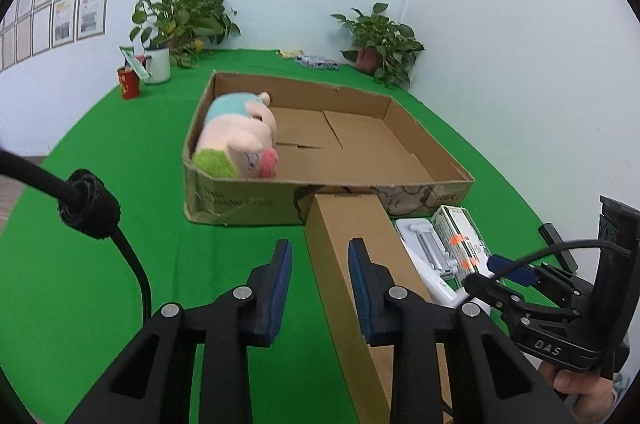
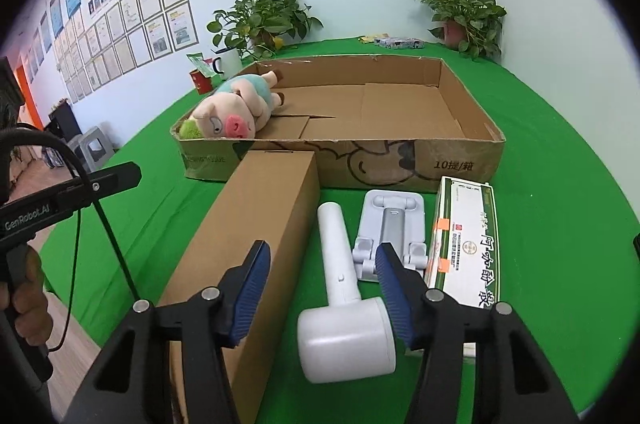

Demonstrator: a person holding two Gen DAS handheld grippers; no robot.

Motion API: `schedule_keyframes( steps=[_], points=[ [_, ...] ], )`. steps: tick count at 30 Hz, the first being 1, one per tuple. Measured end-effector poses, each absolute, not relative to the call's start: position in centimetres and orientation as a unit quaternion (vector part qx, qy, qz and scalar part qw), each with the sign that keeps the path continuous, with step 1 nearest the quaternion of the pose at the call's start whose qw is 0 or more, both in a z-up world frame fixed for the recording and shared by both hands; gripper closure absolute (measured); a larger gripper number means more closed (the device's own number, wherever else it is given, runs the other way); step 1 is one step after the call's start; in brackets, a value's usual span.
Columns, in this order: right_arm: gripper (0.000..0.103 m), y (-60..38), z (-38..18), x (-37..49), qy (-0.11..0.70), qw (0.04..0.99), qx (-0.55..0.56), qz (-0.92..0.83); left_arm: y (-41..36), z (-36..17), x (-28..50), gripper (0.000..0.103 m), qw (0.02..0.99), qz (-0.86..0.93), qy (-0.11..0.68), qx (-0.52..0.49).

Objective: Organize objects
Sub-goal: 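Move the left gripper to the long brown box and grasp its end, then lift the long brown box with the left gripper and tilt it upright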

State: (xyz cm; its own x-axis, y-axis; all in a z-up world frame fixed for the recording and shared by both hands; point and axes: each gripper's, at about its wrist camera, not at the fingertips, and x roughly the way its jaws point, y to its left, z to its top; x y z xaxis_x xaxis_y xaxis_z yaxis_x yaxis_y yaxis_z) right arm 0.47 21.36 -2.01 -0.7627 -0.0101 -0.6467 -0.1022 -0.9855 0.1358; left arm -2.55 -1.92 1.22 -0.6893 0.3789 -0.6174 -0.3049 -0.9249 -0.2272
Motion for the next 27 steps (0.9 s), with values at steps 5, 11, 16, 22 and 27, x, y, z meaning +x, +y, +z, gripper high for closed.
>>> schedule_keyframes(
  steps=[5, 11, 16, 22, 27],
  points=[
    [0.014, 18.9, -0.8, 0.8, 0.074, -0.018, -0.341, 0.937, -5.3, 4.9, -1.7, 0.036, 0.158, 0.931, -0.068, -0.321],
    [0.001, 14.2, -0.2, 2.0, 0.081, -0.13, -0.345, 0.926, -6.9, 5.4, -2.3, 0.029, 0.168, 0.919, -0.075, -0.35],
    [0.001, 14.6, -1.6, 3.1, 0.077, -0.078, -0.367, 0.924, -4.1, -0.1, -4.1, 0.029, 0.252, 0.859, -0.11, -0.431],
    [0.001, 15.2, -4.0, 3.5, 0.083, -0.037, -0.41, 0.908, -1.5, -5.6, -5.3, 0.038, 0.327, 0.782, -0.149, -0.509],
    [0.001, 13.8, -4.9, 3.2, 0.077, -0.047, -0.425, 0.901, -1.0, -6.1, -4.5, 0.045, 0.35, 0.769, -0.147, -0.515]
  ],
)
